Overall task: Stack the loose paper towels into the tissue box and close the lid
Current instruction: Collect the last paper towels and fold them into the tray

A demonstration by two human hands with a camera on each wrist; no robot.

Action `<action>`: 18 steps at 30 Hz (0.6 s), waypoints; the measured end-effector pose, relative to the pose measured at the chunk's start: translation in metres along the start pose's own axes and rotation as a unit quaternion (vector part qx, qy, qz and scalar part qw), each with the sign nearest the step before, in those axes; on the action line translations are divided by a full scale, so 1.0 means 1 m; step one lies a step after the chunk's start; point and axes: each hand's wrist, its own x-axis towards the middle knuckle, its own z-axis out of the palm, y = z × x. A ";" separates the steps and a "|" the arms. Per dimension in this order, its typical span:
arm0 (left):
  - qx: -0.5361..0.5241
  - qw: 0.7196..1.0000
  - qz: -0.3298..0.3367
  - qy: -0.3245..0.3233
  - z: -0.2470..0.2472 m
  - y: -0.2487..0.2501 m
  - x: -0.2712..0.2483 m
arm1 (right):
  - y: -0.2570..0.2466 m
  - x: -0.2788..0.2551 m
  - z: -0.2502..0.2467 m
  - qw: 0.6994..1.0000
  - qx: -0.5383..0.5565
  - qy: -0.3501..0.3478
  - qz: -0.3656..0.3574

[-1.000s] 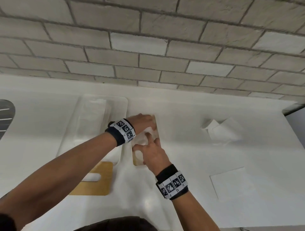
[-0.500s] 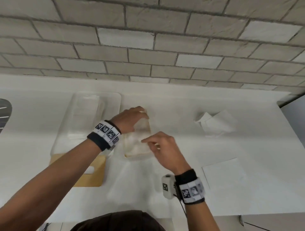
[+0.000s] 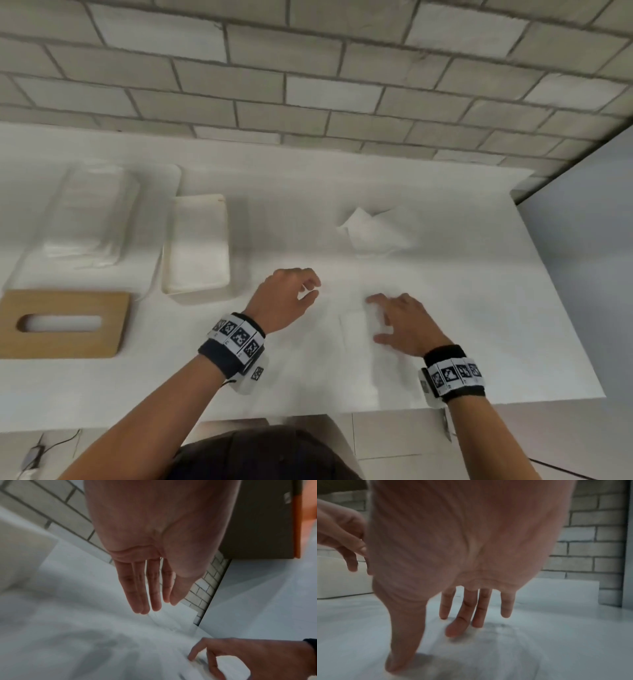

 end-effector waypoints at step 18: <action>-0.392 0.896 -0.182 0.105 0.039 0.024 0.033 | -0.041 0.030 -0.070 0.824 0.541 0.061 -0.158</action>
